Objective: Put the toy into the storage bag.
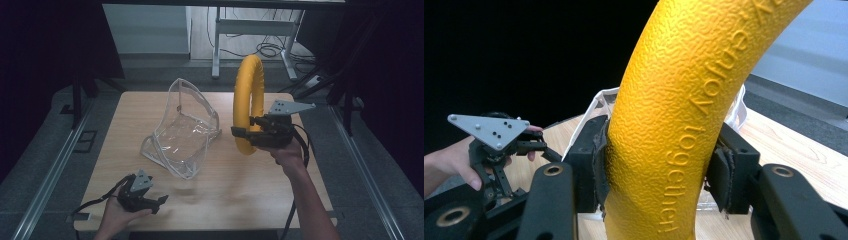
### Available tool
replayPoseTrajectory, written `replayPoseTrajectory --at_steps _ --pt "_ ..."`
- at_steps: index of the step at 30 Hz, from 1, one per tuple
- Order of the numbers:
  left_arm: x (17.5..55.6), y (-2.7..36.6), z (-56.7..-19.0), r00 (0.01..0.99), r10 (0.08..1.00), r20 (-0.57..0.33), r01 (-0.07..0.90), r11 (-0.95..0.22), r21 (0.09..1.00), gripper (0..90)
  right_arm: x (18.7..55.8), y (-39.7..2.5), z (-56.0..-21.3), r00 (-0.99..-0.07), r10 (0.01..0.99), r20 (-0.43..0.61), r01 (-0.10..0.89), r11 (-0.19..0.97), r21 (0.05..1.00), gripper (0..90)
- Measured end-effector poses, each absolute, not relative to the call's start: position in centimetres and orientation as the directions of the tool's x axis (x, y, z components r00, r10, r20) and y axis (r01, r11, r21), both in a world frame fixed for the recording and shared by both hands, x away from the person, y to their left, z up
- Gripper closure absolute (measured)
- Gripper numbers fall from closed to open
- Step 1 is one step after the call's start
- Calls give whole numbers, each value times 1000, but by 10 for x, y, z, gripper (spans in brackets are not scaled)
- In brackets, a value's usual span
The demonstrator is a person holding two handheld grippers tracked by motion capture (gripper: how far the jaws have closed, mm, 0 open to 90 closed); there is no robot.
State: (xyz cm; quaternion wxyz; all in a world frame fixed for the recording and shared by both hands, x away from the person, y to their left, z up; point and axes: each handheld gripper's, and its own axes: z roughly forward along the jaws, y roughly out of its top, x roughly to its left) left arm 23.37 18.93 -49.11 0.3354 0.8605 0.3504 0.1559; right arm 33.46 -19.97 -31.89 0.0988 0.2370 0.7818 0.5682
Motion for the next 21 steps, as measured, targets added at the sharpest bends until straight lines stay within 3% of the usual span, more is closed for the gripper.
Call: replayPoseTrajectory --at_steps 21 --pt "234 188 -493 709 705 37 499 -538 680 161 332 -184 -300 -881 458 118 221 178 959 485"
